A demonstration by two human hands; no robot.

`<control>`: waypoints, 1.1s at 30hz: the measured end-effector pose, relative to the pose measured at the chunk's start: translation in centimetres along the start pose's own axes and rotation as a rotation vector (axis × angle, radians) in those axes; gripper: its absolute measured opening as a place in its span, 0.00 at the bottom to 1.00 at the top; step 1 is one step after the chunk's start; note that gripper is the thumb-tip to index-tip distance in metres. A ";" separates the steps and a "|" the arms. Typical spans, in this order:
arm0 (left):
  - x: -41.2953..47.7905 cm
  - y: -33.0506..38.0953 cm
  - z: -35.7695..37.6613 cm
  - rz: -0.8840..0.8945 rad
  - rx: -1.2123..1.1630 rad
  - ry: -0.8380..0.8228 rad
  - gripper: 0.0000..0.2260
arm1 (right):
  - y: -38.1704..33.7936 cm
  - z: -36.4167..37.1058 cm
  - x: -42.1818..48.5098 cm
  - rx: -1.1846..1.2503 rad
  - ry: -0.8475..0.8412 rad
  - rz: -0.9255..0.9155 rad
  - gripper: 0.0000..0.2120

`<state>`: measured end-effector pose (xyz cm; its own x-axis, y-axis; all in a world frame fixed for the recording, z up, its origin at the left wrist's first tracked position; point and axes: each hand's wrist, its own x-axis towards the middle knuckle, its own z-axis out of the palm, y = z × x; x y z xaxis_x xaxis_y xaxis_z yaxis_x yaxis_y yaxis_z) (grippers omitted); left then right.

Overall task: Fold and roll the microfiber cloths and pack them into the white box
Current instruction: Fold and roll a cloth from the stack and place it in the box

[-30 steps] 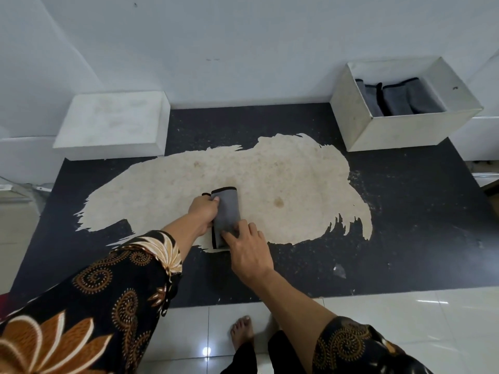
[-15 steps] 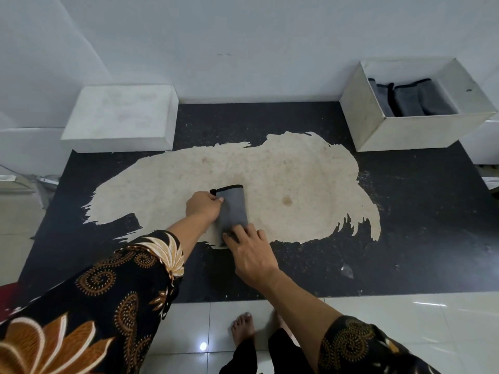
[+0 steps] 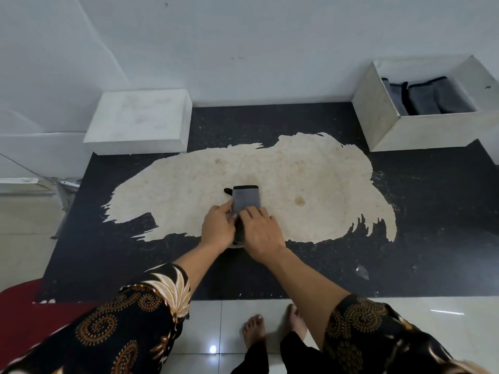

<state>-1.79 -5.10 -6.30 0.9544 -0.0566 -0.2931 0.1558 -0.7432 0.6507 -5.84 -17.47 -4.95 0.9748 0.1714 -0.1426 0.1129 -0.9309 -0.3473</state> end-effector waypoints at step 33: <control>-3.4 6.9 -0.9 0.176 -0.158 -0.111 0.24 | 2.6 -8.0 0.8 1.420 0.054 0.762 0.13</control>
<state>-3.70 -9.46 -0.17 0.9377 -0.2553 -0.2355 0.0360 -0.6029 0.7970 -3.18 -22.37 1.43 0.7269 -0.2078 -0.6545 -0.6070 0.2512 -0.7540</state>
